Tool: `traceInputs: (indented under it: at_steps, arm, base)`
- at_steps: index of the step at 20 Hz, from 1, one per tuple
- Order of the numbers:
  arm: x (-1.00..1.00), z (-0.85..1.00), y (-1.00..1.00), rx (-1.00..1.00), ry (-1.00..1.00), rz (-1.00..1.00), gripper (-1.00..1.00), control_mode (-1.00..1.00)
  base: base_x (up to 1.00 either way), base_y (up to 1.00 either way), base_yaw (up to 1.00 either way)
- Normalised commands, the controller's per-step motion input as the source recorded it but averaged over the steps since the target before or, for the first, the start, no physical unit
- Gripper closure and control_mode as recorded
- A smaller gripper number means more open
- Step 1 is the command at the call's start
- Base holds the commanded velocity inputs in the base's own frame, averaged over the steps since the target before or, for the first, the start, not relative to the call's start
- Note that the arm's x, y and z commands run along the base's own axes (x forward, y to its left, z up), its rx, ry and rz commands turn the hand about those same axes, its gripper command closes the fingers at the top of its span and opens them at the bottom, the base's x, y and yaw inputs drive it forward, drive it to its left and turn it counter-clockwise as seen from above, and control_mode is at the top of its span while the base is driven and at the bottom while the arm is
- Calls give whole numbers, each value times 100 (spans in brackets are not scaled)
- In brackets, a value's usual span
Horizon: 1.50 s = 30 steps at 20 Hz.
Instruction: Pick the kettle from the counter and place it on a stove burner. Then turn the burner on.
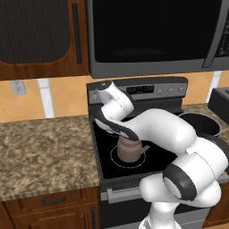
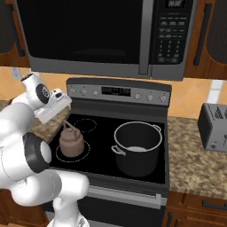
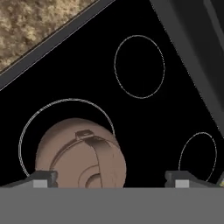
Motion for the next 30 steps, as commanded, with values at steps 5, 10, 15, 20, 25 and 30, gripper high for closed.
traceInputs:
  at_steps: [5, 10, 15, 20, 25, 30]
  arm:
    - [5, 39, 62, 30, -37, -12, -100, -100]
    - [30, 9, 31, 43, -36, -19, -100, -100]
    - [58, -1, 0, 17, -27, -15, -100, -100]
    - [81, 0, 15, 0, 6, -15, -100, -100]
    - [38, 17, 0, 0, 10, -3, -100, -100]
    - [38, 4, 0, 0, 1, -1, -100, -100]
  base:
    - [0, 0, 0]
    - [0, 0, 0]
    - [0, 0, 0]
    - [0, 0, 0]
    - [0, 0, 0]
    - [0, 0, 0]
